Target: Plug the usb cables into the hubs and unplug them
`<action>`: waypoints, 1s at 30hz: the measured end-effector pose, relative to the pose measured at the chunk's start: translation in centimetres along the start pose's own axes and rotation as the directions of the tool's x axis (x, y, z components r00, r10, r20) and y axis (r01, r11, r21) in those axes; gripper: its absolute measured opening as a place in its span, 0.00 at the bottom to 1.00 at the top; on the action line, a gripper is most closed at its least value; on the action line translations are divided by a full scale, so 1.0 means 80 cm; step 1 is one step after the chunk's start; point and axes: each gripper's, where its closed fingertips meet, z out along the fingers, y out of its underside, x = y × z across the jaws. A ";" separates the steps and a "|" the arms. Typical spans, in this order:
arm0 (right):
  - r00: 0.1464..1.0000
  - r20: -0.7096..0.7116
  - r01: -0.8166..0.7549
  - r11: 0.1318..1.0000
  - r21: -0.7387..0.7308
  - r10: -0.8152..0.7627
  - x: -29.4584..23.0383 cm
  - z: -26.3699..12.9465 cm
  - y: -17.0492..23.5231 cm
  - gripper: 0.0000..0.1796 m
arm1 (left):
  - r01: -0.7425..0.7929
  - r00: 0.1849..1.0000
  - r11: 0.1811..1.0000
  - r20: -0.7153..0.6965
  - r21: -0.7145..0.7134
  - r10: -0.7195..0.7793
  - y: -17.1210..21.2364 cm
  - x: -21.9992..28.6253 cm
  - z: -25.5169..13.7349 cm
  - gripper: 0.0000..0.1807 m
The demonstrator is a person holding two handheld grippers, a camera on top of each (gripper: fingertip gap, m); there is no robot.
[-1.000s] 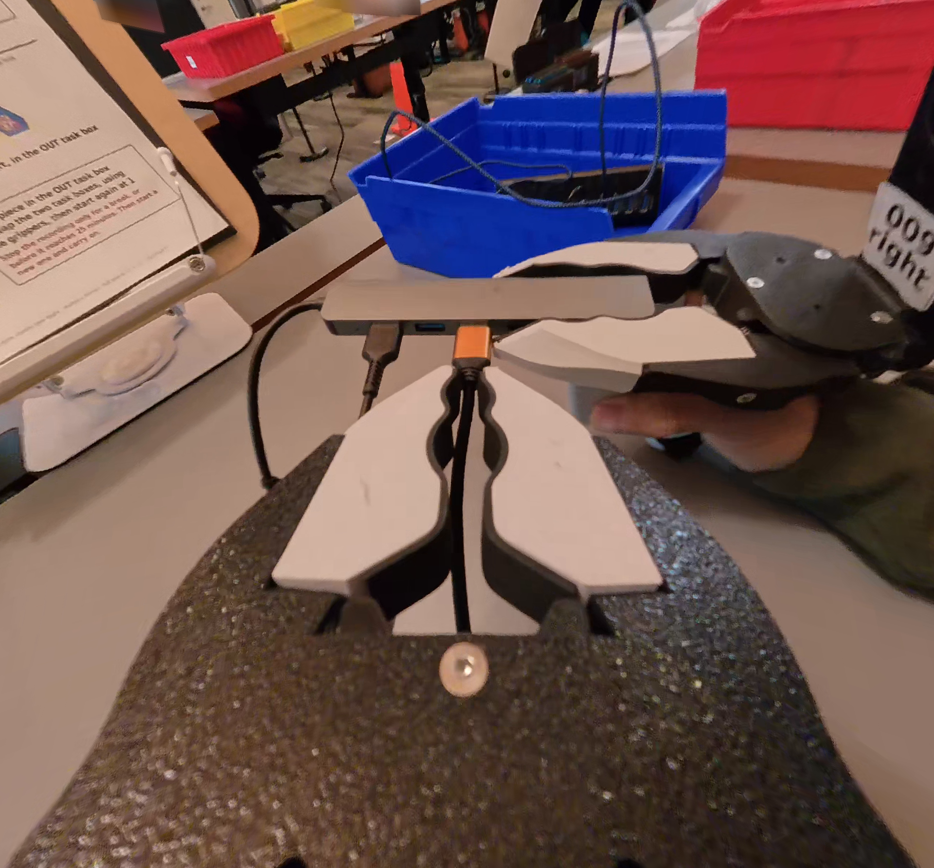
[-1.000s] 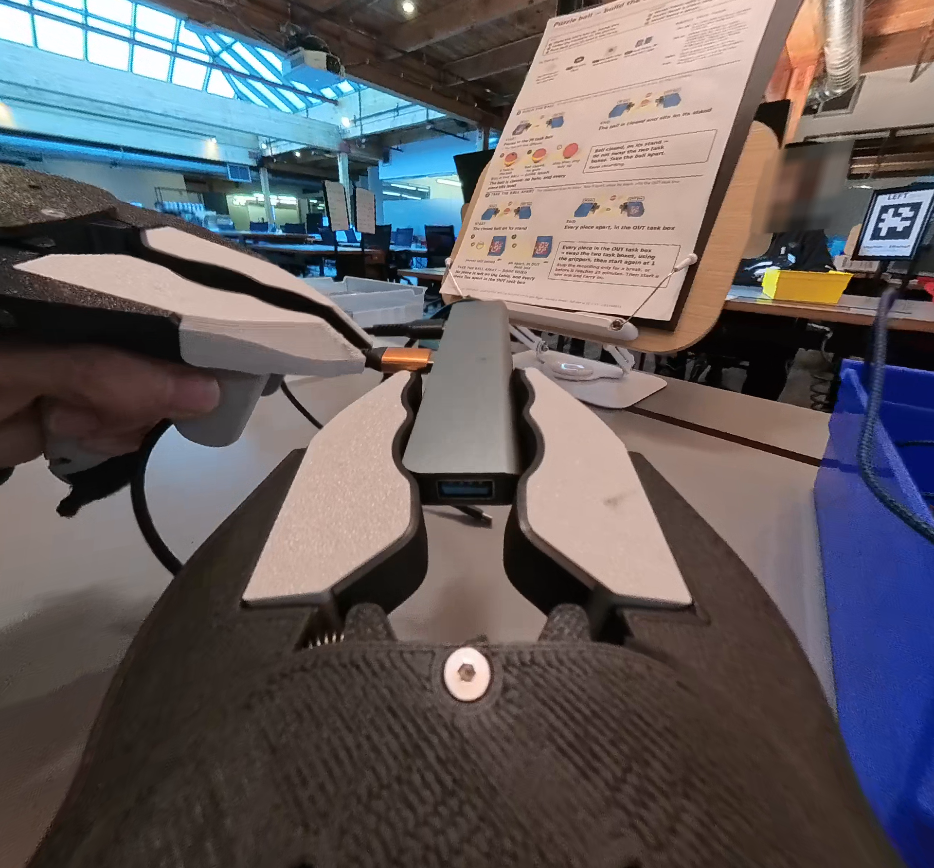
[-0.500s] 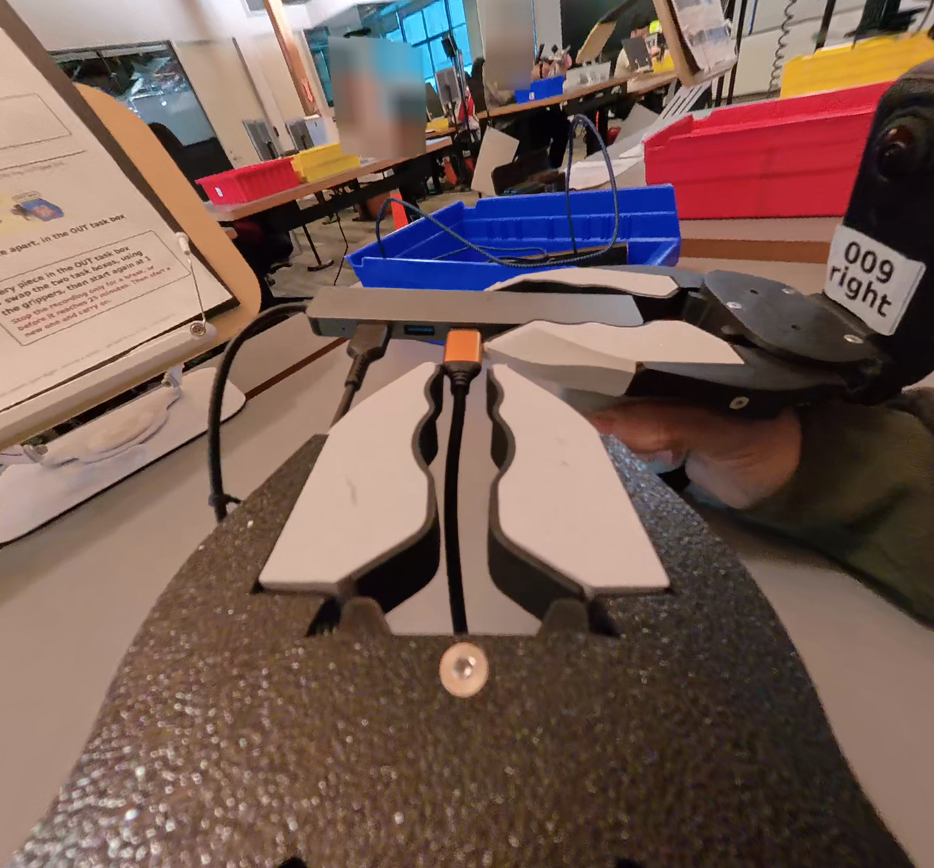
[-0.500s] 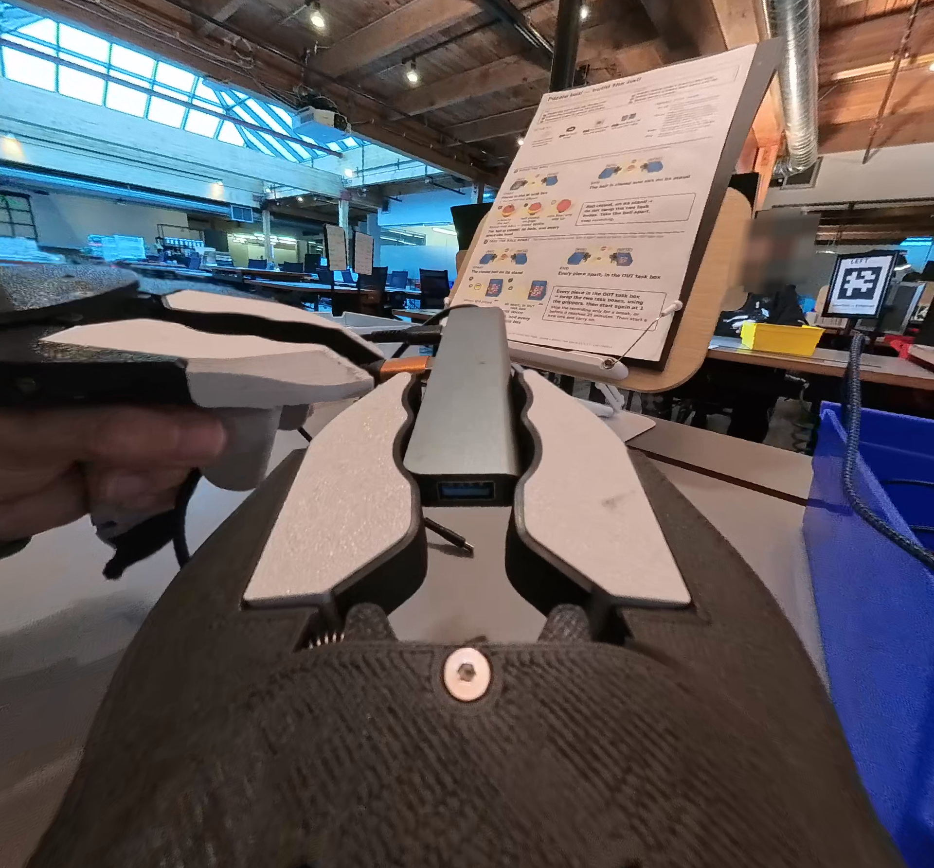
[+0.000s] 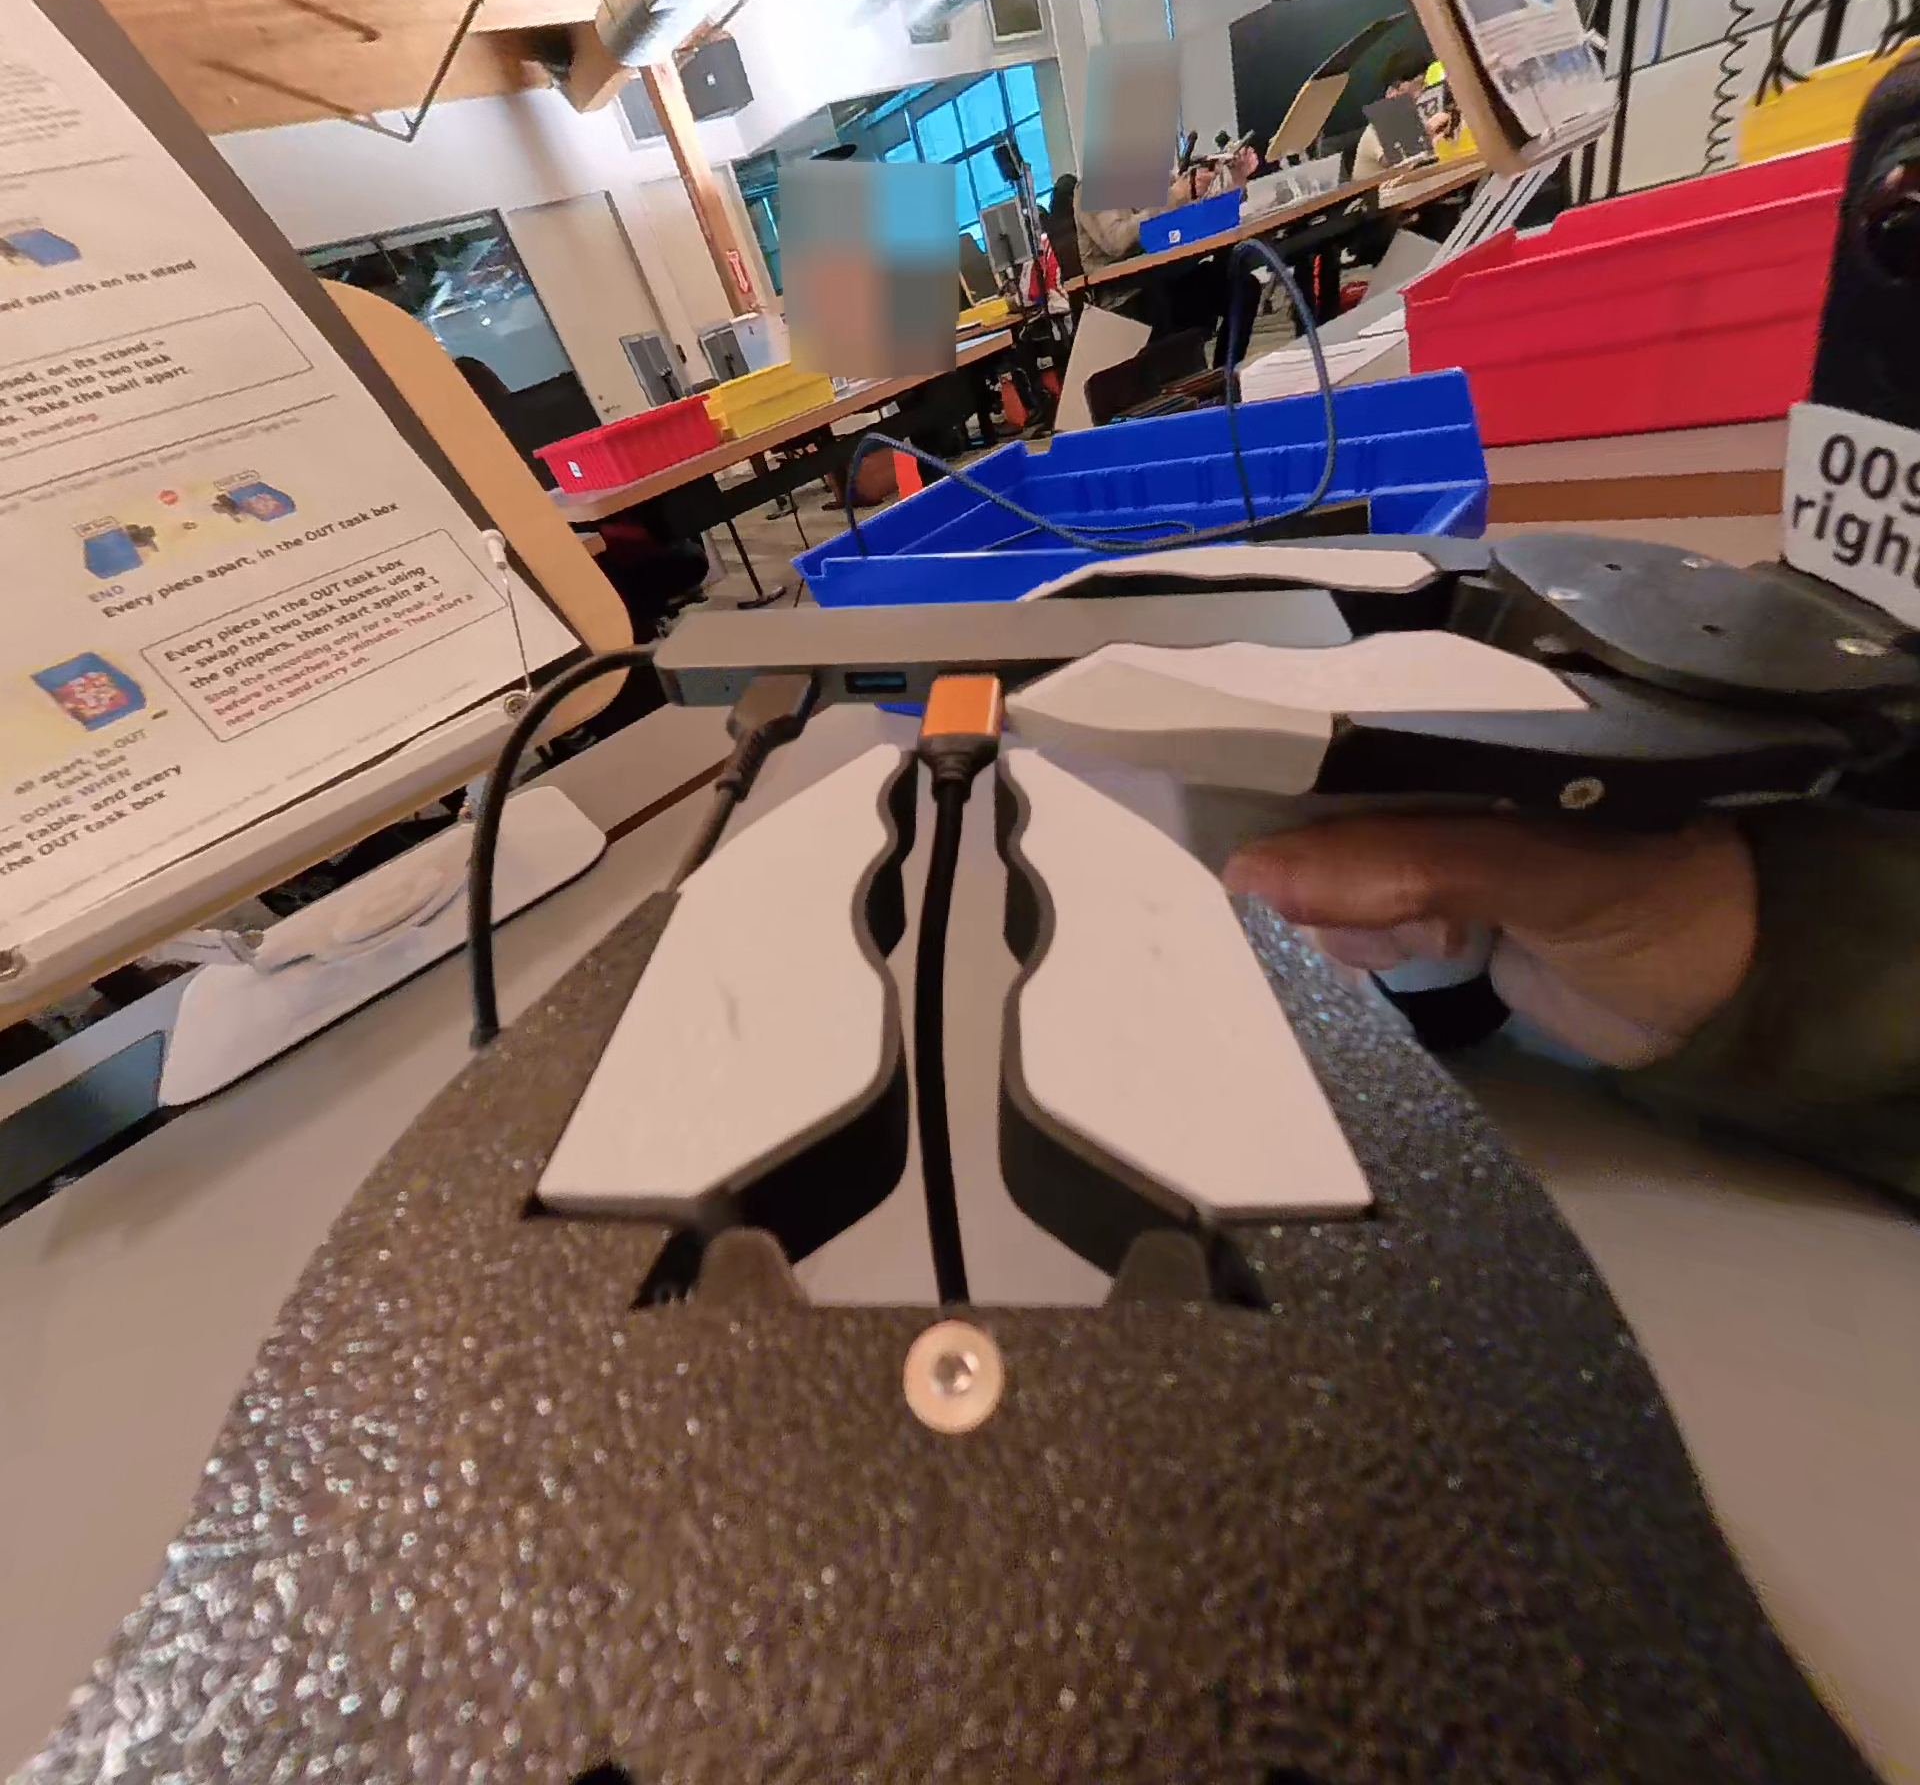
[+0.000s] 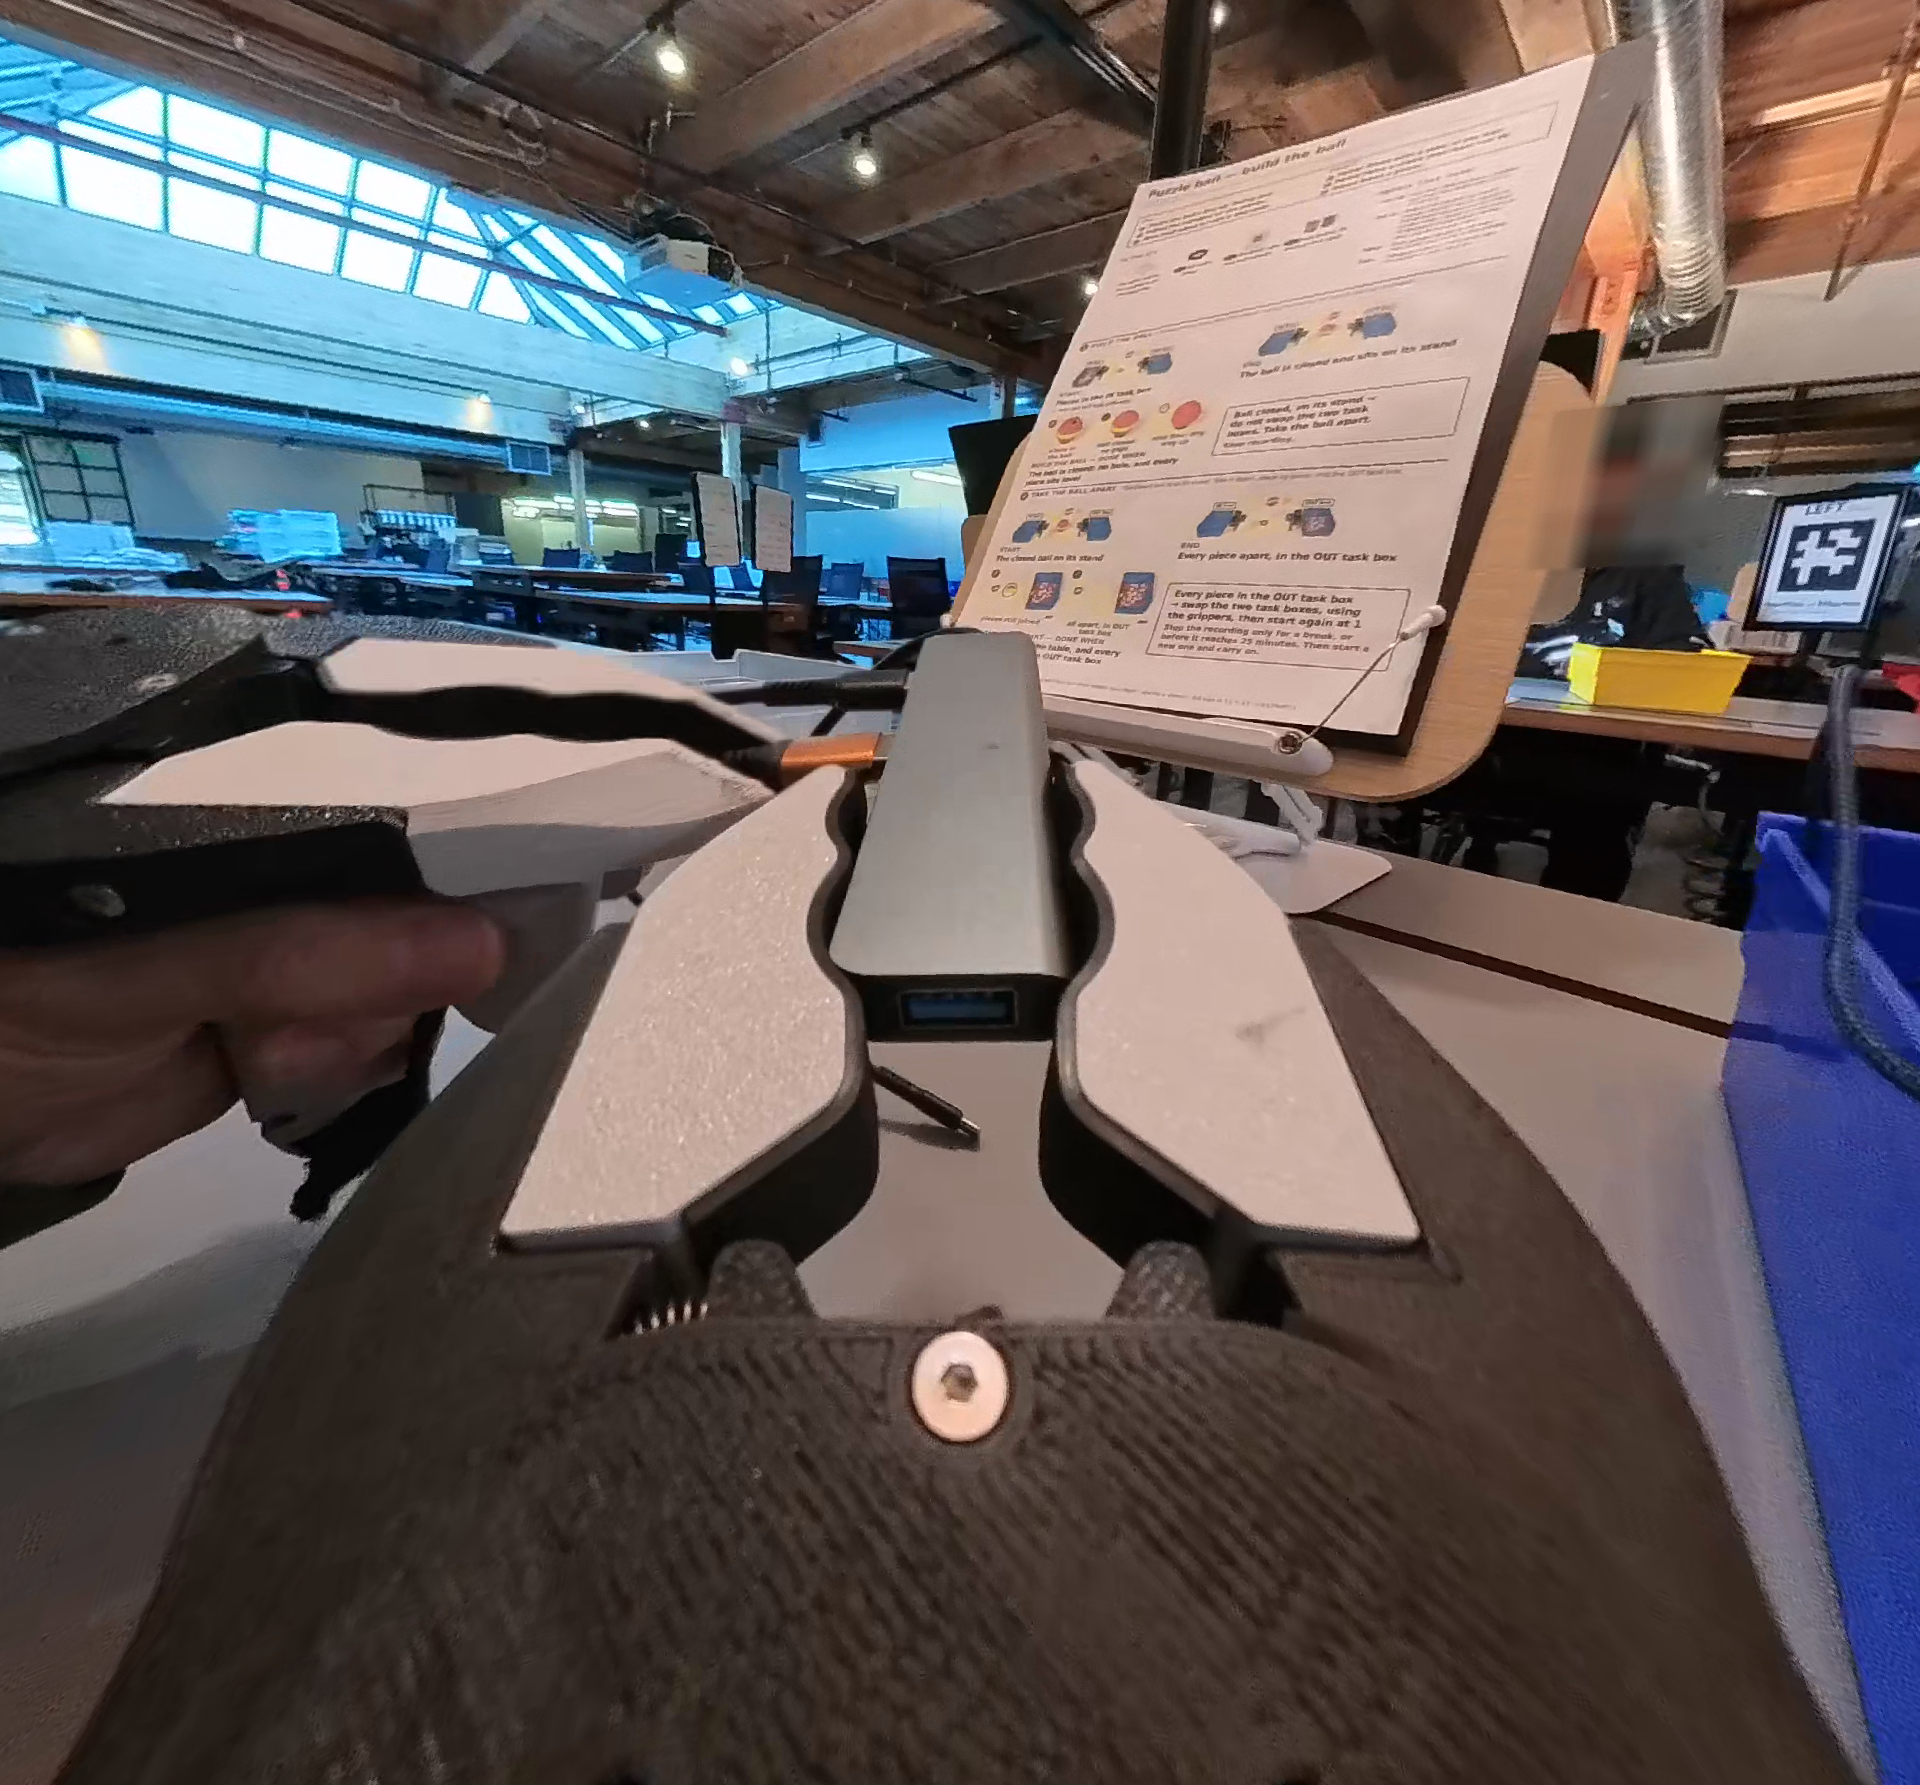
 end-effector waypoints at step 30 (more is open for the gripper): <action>0.998 0.039 0.051 0.999 -0.008 -0.051 -0.010 0.000 0.001 0.20 | -0.028 0.995 1.000 -0.099 -0.001 0.028 0.004 -0.002 -0.009 0.03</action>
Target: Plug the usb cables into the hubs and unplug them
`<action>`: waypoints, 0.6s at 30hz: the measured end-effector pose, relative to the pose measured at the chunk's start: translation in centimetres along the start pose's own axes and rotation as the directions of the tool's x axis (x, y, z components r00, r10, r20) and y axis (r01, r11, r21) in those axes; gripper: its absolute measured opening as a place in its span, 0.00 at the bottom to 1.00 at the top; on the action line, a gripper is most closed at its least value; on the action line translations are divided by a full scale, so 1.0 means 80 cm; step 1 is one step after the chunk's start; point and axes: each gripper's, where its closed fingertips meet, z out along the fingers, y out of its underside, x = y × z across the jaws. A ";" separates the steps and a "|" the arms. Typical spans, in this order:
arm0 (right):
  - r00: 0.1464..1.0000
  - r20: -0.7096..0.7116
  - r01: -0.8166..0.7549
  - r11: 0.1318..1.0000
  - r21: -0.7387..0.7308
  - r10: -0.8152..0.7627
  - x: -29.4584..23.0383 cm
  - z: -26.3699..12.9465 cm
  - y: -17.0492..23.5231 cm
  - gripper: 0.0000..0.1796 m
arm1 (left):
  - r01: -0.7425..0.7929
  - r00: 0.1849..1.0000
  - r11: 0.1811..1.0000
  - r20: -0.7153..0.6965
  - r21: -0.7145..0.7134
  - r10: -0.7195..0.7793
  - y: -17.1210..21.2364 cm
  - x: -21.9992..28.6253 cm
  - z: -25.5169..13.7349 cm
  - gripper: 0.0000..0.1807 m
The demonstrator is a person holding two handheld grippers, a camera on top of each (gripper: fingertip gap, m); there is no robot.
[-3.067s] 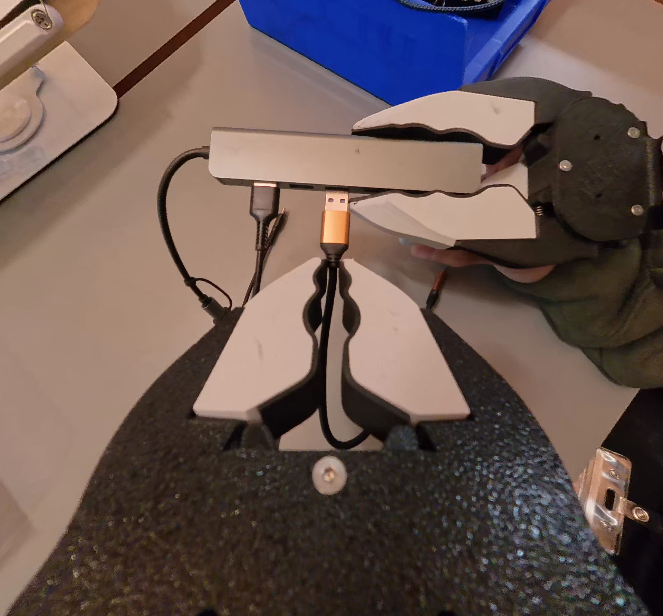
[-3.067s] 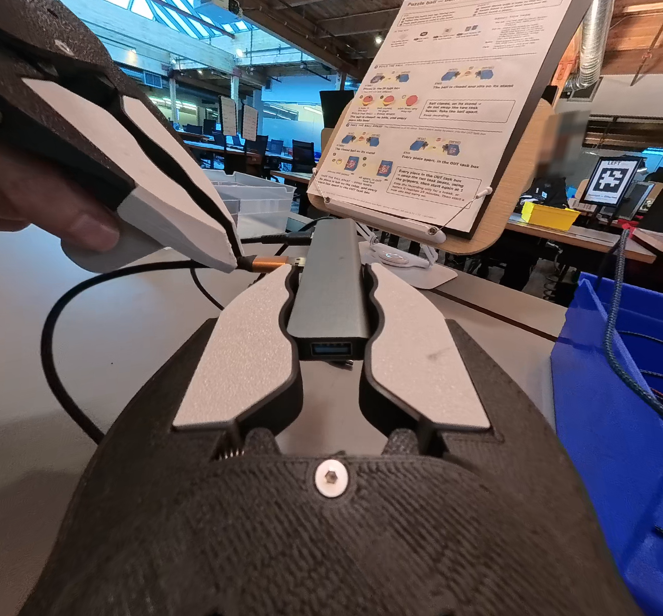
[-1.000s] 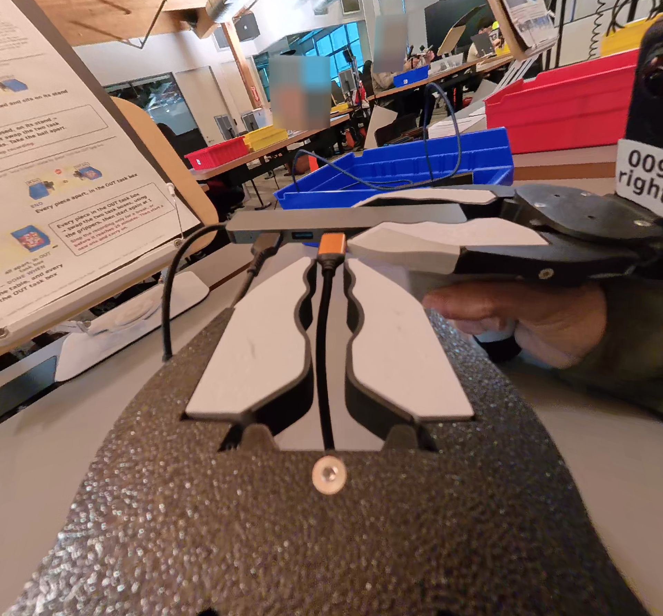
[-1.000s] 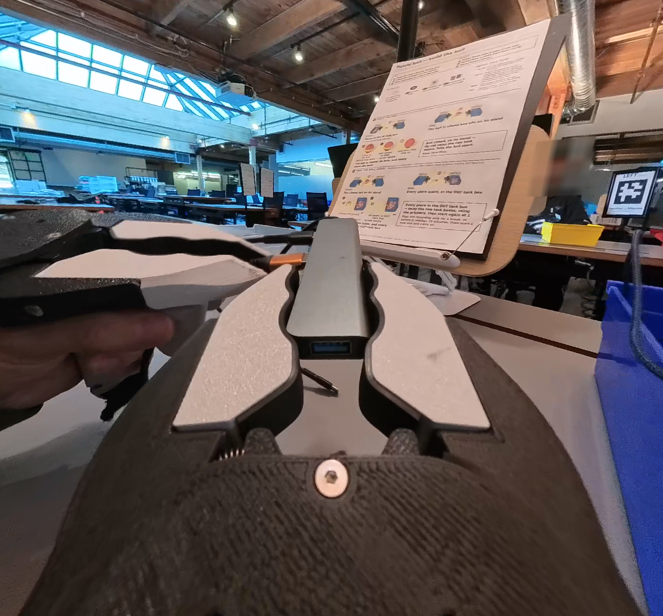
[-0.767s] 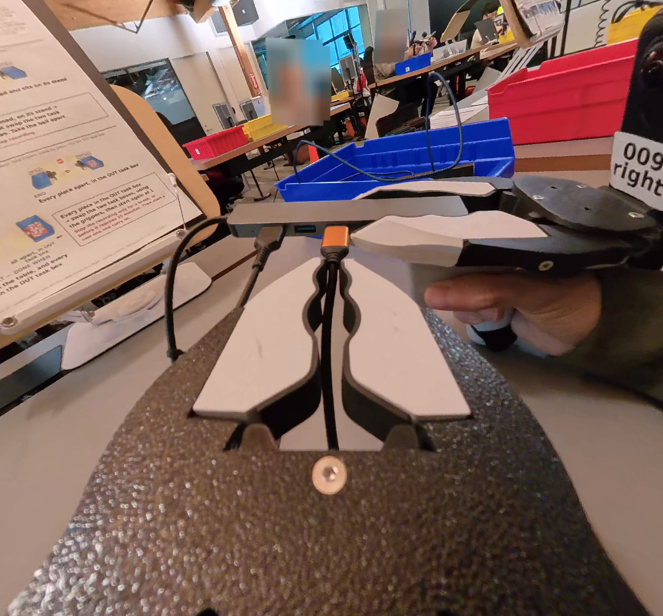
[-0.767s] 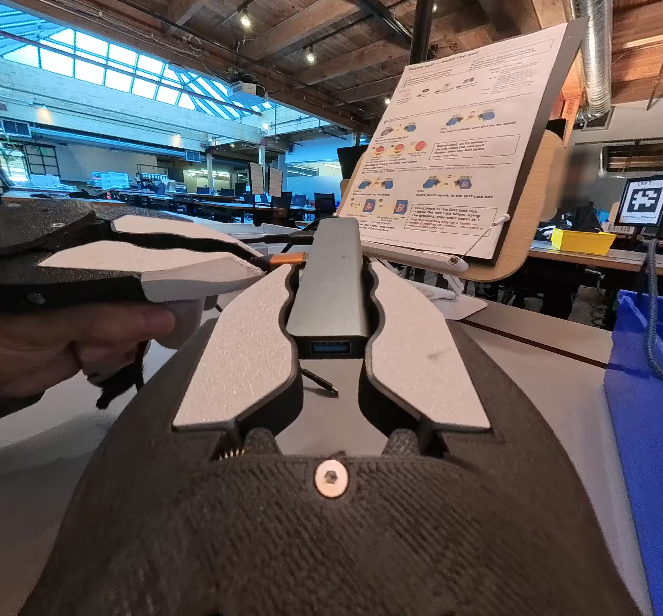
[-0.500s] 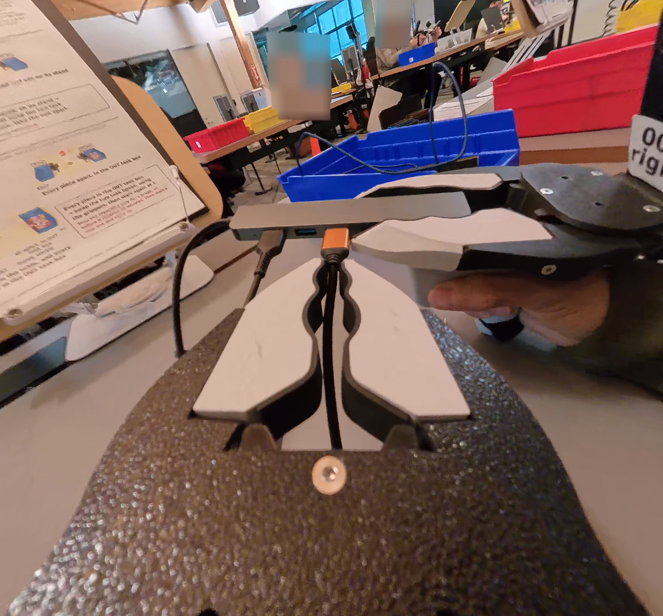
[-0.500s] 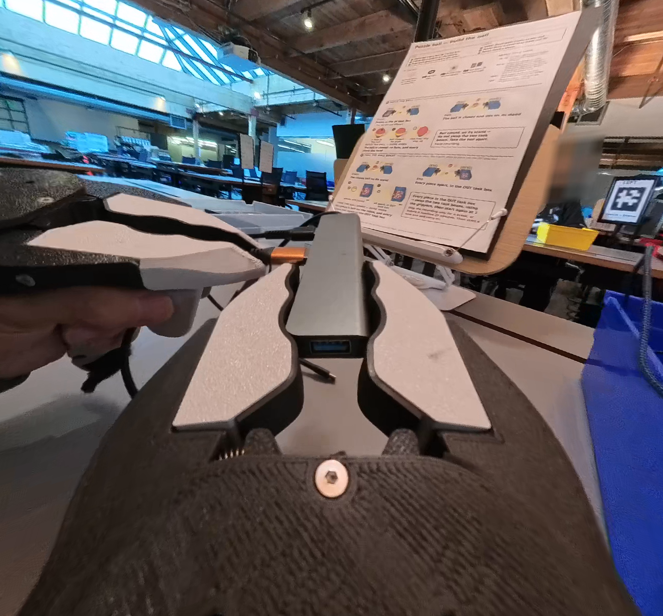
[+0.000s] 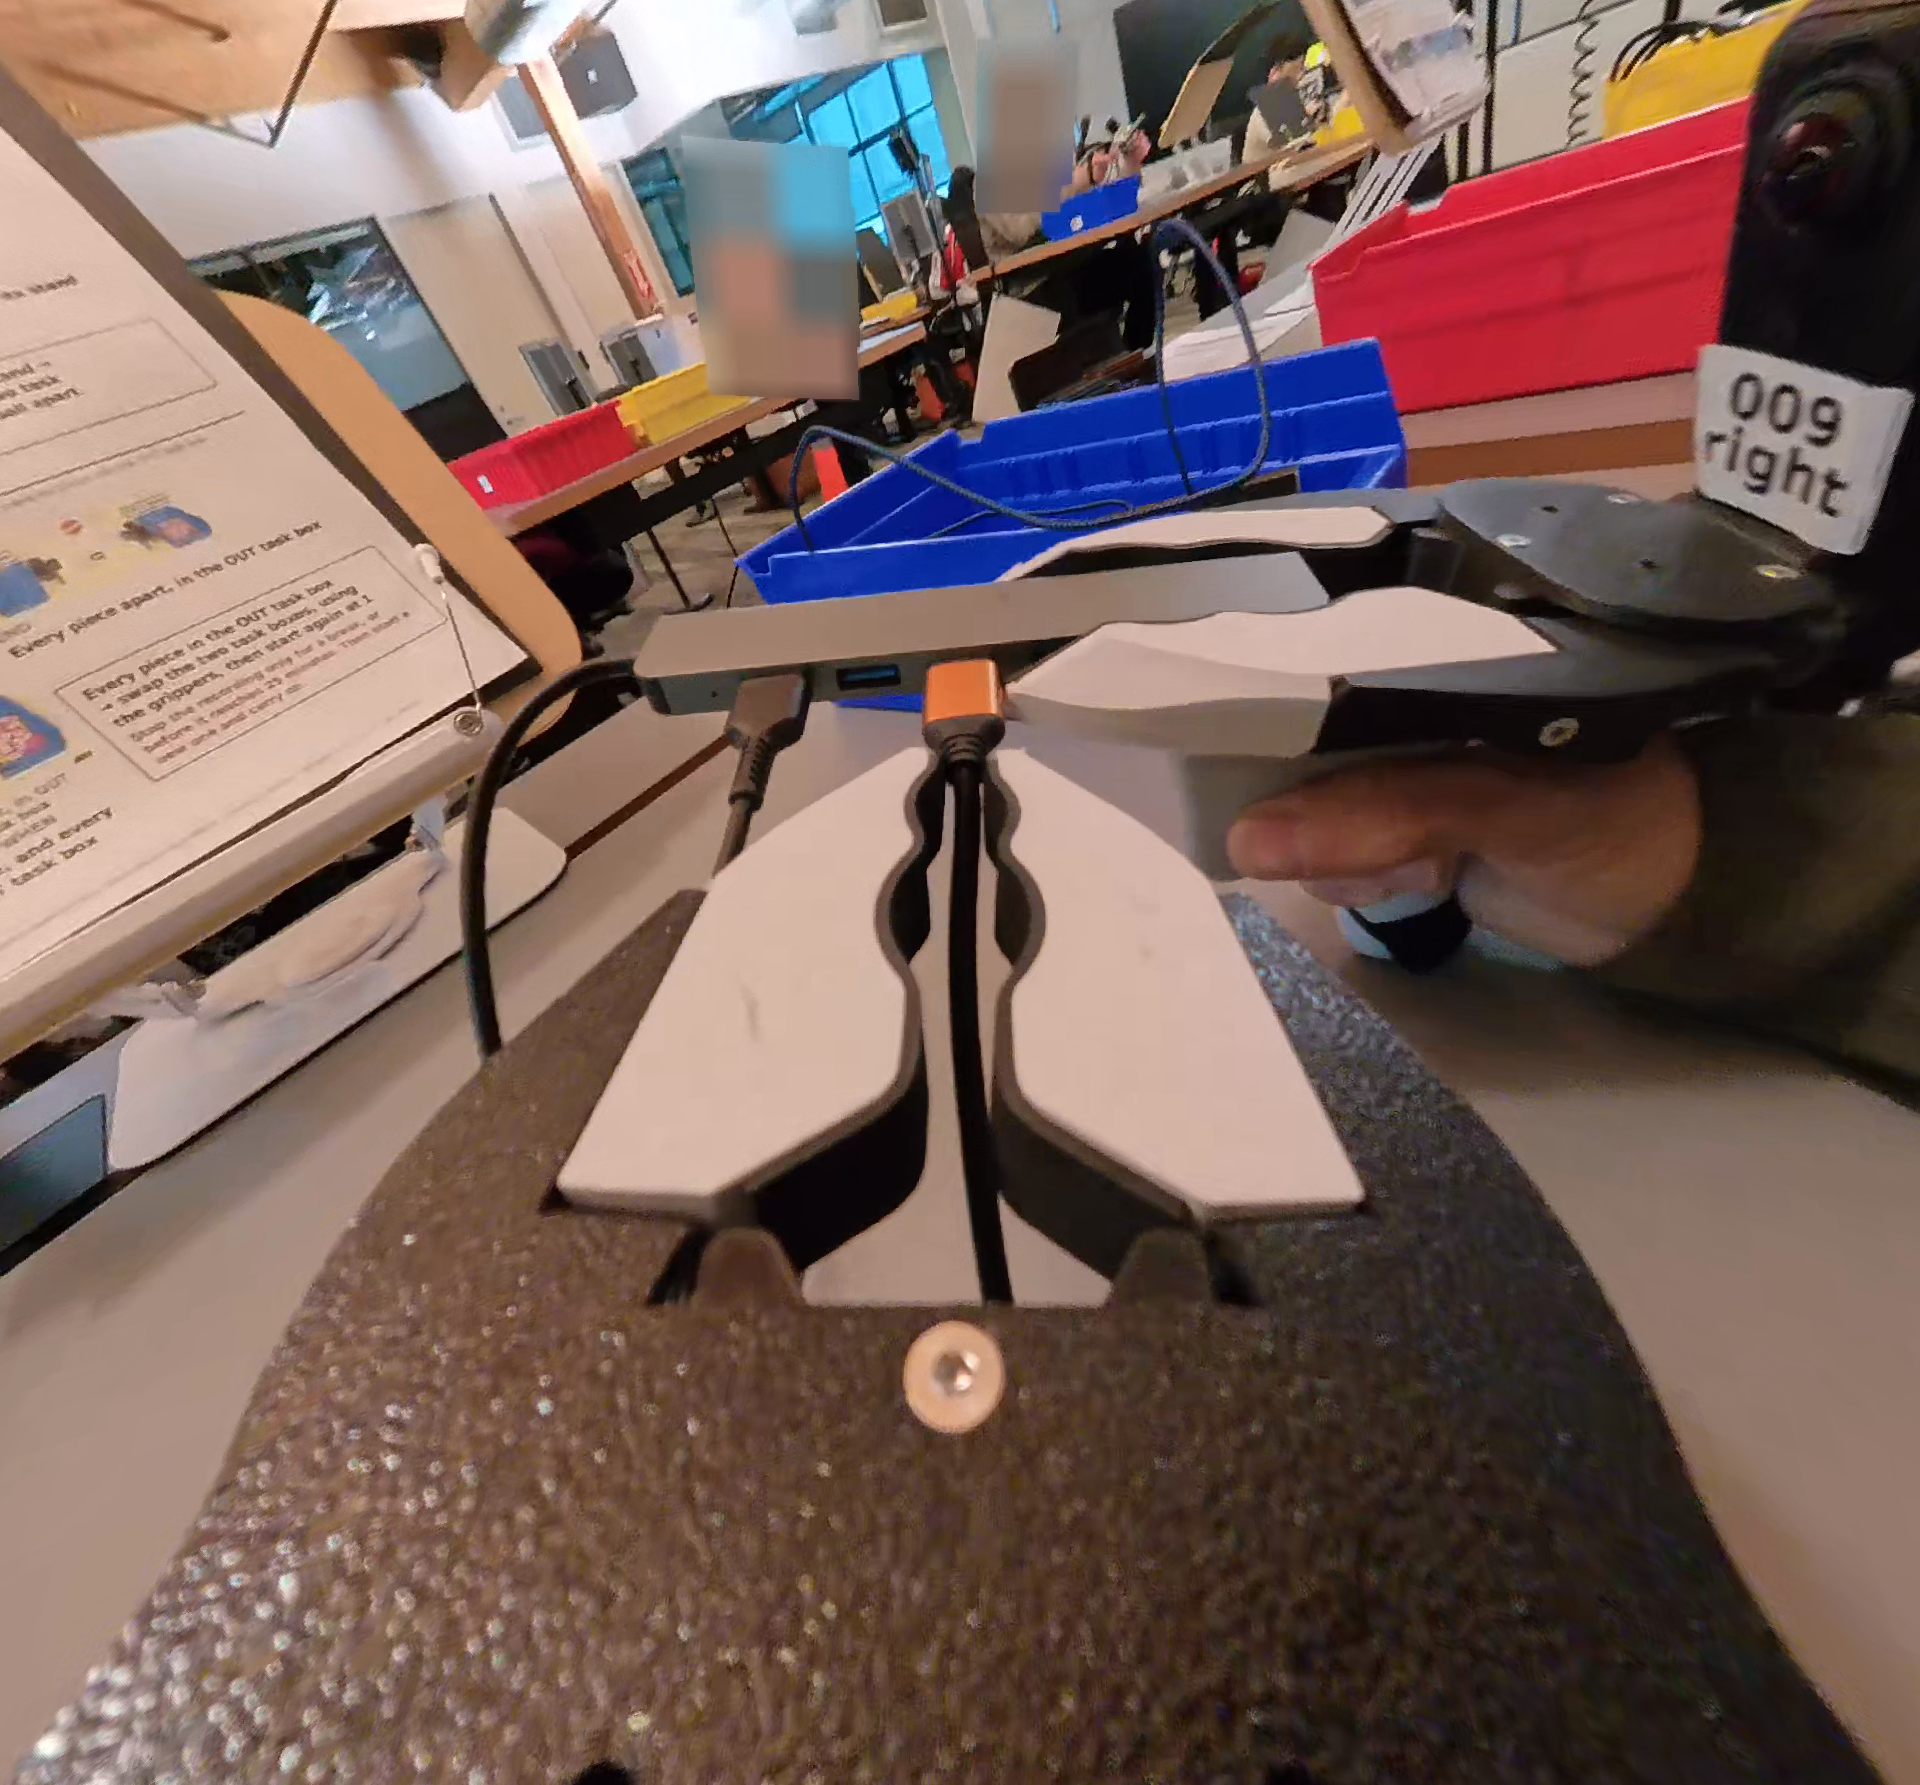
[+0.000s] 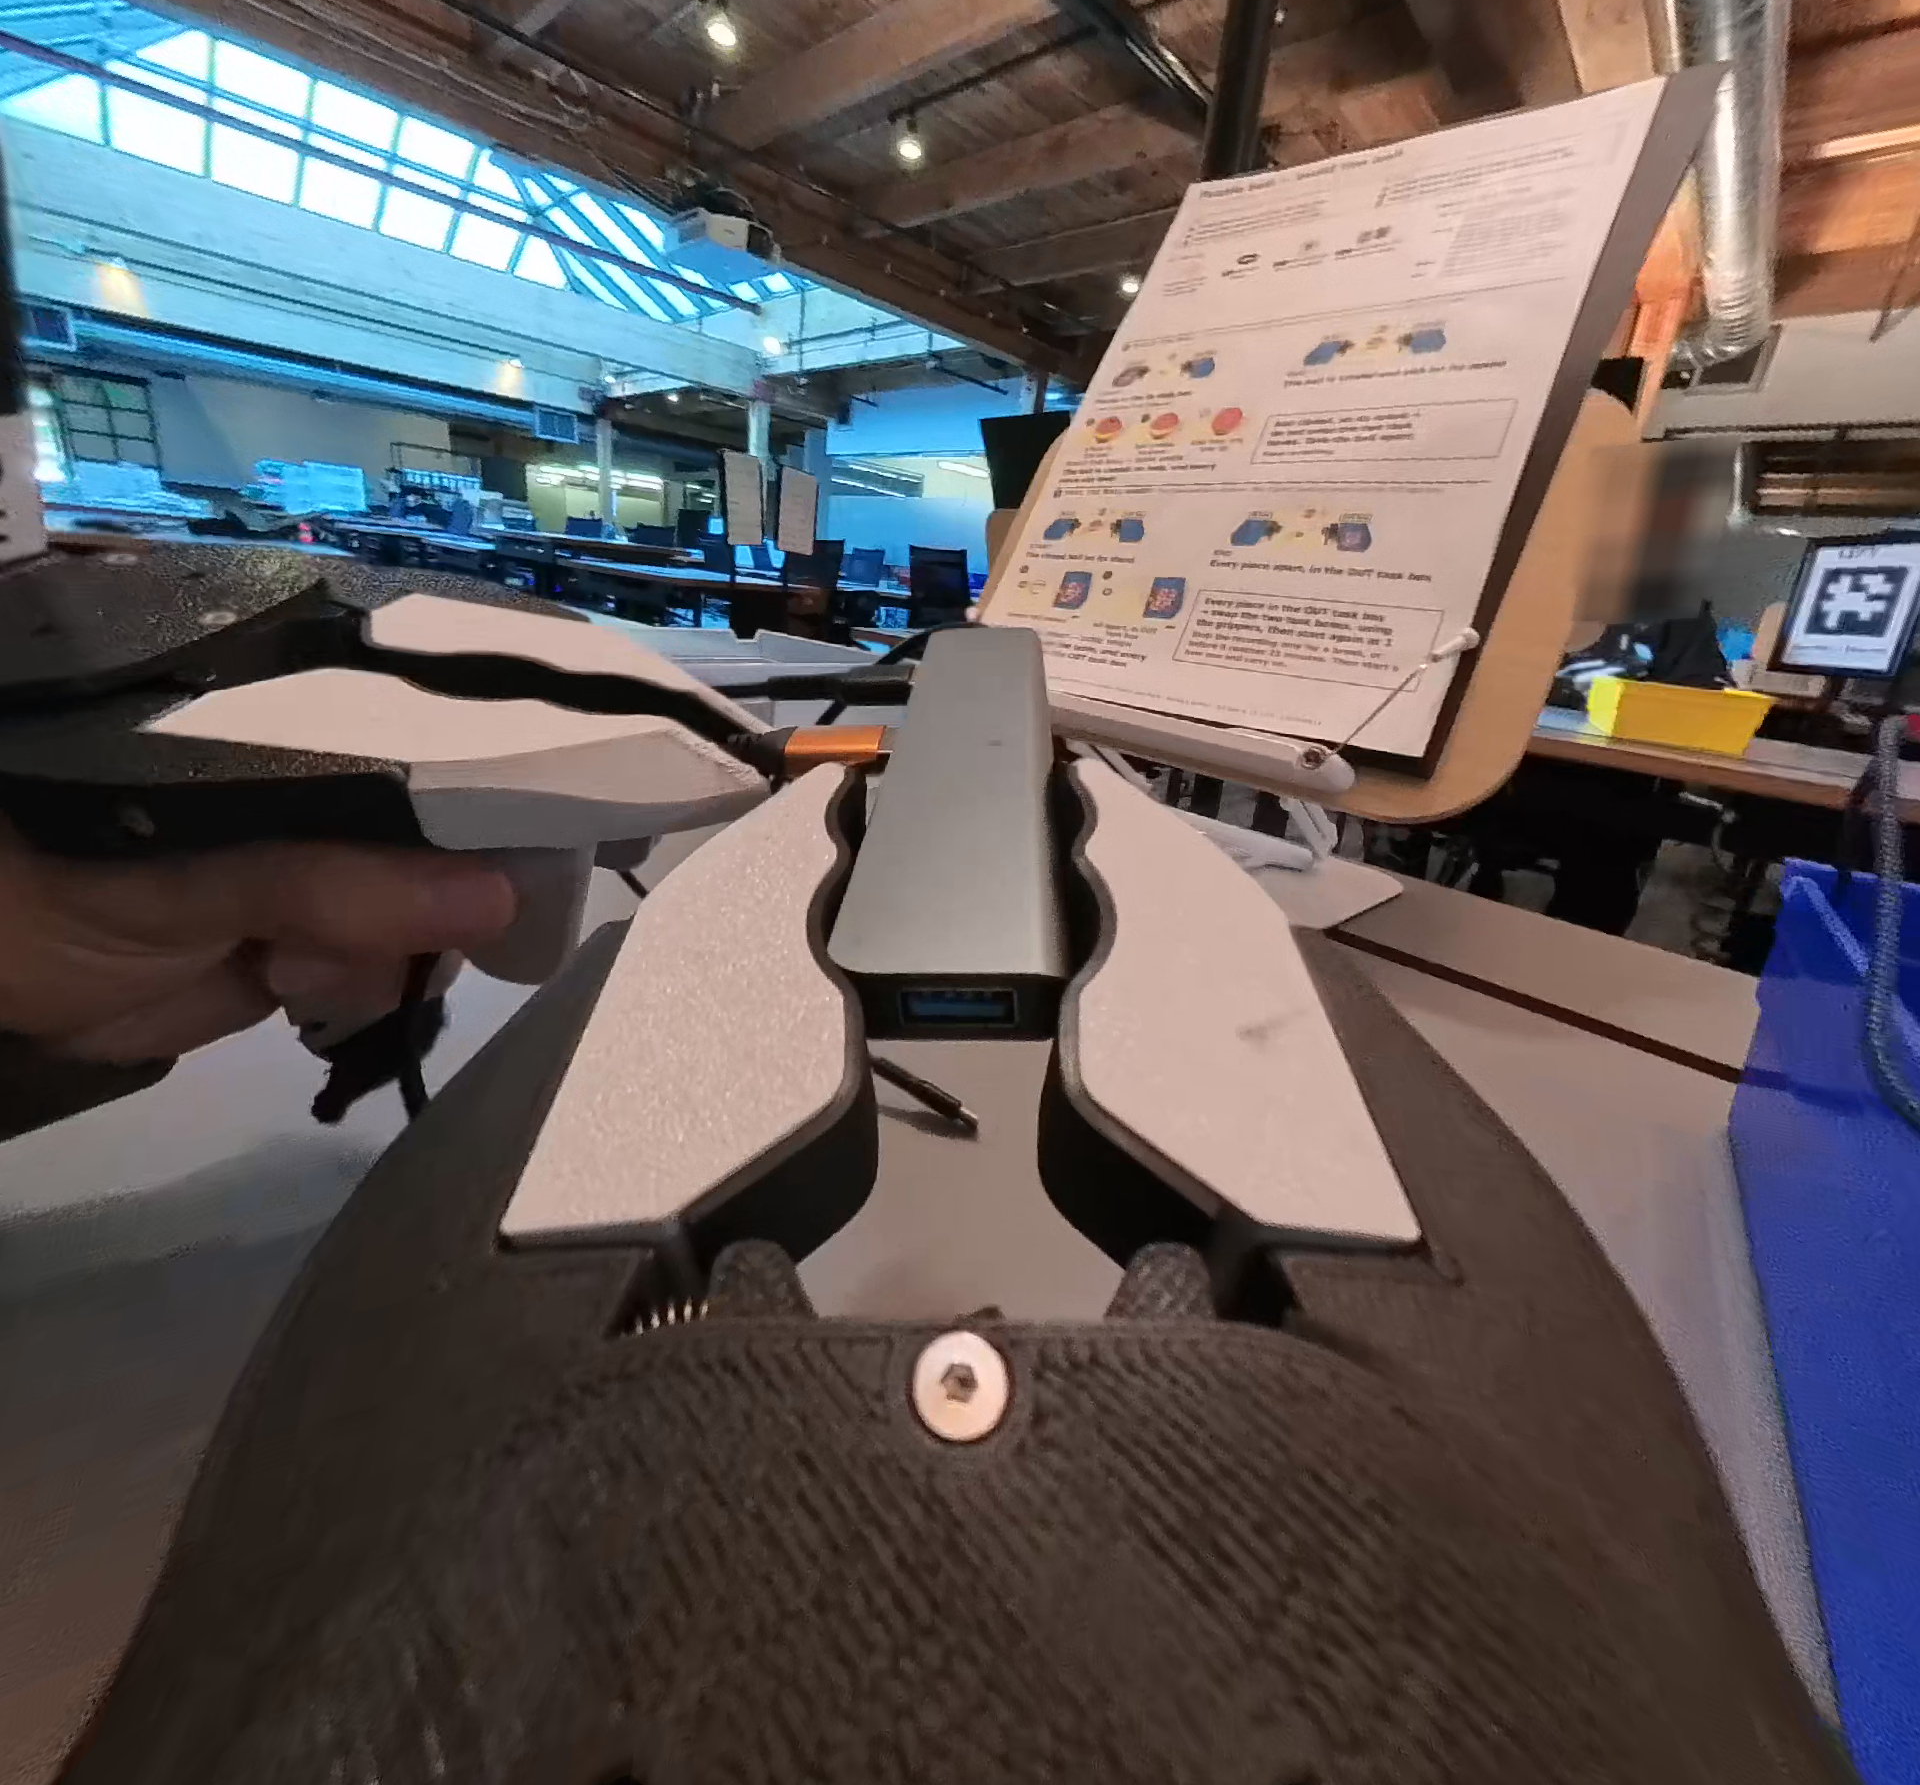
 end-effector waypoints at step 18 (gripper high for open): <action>1.000 0.008 -0.005 1.000 -0.007 0.005 -0.007 0.005 0.001 0.20 | 0.045 0.981 0.999 0.191 -0.008 -0.043 0.009 -0.005 -0.003 0.03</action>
